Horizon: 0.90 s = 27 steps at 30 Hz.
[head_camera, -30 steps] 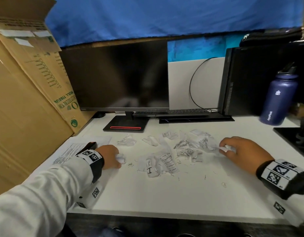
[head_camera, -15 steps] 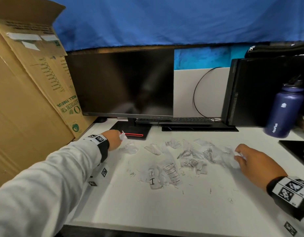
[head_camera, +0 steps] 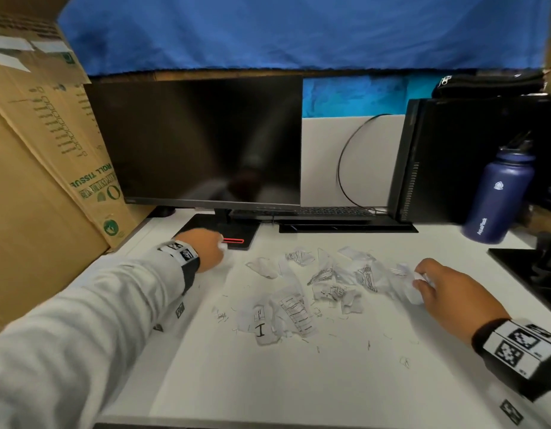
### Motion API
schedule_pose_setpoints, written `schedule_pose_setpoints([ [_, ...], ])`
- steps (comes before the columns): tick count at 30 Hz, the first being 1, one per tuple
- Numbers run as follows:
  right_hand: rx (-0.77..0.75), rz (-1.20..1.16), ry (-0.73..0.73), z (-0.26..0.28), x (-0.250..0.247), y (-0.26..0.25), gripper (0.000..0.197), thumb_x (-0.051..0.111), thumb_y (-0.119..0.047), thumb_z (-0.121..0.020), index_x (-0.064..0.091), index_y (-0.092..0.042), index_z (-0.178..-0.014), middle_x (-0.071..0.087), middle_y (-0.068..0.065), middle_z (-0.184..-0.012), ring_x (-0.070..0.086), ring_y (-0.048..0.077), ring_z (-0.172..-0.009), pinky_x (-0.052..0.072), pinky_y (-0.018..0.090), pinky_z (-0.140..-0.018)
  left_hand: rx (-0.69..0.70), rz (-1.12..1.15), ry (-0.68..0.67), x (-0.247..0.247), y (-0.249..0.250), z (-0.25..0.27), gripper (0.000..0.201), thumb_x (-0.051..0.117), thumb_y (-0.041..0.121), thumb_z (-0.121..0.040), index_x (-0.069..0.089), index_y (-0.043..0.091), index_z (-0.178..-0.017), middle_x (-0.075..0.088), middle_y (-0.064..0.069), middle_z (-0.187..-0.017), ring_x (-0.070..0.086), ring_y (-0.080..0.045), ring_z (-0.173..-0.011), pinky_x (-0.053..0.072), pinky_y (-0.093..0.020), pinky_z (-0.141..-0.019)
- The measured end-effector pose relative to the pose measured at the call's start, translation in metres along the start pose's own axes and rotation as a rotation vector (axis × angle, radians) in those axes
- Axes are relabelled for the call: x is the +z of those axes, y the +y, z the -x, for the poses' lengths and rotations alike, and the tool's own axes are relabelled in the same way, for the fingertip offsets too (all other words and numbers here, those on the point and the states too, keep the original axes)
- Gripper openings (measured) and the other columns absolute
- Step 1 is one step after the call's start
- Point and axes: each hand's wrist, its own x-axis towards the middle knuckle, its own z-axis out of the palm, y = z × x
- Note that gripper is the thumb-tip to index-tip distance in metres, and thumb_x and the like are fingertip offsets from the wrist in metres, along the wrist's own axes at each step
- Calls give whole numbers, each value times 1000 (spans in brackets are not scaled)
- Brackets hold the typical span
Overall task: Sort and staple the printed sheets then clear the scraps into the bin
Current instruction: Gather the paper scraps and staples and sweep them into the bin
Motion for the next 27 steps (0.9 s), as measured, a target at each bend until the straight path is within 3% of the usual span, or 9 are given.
schedule_pose_setpoints([
  [5, 36, -33, 34, -1, -9, -3, 20, 48, -29, -99, 52, -18, -116, 69, 16, -104, 61, 35, -86, 49, 36, -78, -110, 545, 304, -39, -4, 40, 27, 42, 25, -99, 58, 3, -103, 58, -16, -93, 57, -35, -89, 38, -34, -73],
  [8, 70, -230, 163, 14, -34, -16, 24, 51, -30, -98, 54, -20, -120, 64, 11, -103, 58, 33, -92, 43, 35, -80, -178, 1046, 338, -48, -2, 90, 27, 55, 35, -90, 58, 11, -101, 59, -15, -86, 55, -27, -71, 41, -33, -62],
  [10, 61, -381, 184, 35, -52, -31, 16, 53, -30, -97, 57, -24, -111, 60, 0, -93, 55, 25, -85, 40, 33, -74, -126, 1405, 294, -40, 7, 130, 16, 65, 27, -88, 65, 13, -96, 63, -9, -86, 55, -20, -71, 44, -32, -60],
  [12, -19, -572, 50, 66, -60, -44, 10, 58, -28, -93, 61, -26, -101, 62, -6, -81, 56, 20, -74, 41, 31, -66, -35, 1596, 126, -22, 24, 172, 7, 65, 17, -94, 71, 17, -92, 68, -1, -84, 59, -15, -72, 47, -23, -57],
  [15, -210, -750, -487, 122, -51, -57, 10, 63, -21, -91, 67, -21, -100, 68, 0, -79, 57, 17, -64, 44, 30, -58, 48, 1691, -245, 16, 58, 228, 10, 74, 18, -84, 71, 9, -82, 63, -1, -63, 57, -11, -54, 43, -27, -60],
  [18, -284, -505, -956, 161, -10, -57, 3, 61, -21, -91, 63, -19, -92, 66, -4, -83, 57, 6, -71, 45, 26, -67, 133, 1639, -752, 72, 90, 261, 21, 69, 15, -81, 70, -2, -93, 60, -8, -68, 53, -15, -55, 37, -23, -51],
  [20, -238, -318, -1102, 172, 37, -44, 9, 59, -29, -86, 60, -20, -90, 61, -9, -78, 55, 3, -67, 45, 27, -64, 152, 1525, -949, 111, 108, 266, 15, 61, 15, -83, 75, 15, -77, 62, 0, -62, 53, -10, -50, 39, -19, -45],
  [23, 33, -312, -1187, 163, 107, -20, 23, 57, -29, -79, 60, -16, -97, 59, 3, -75, 54, 15, -60, 41, 28, -48, -109, 1468, -1075, 178, 129, 246, 17, 60, 9, -88, 73, 12, -77, 63, -10, -65, 54, -16, -48, 43, -22, -40],
  [27, 281, -192, -1163, 131, 191, 0, 11, 51, -19, -94, 54, -9, -98, 54, 7, -64, 48, 14, -42, 36, 21, -39, -398, 1424, -1021, 278, 154, 191, 10, 57, 12, -90, 65, 5, -89, 59, -17, -82, 52, -23, -61, 43, -31, -54],
])
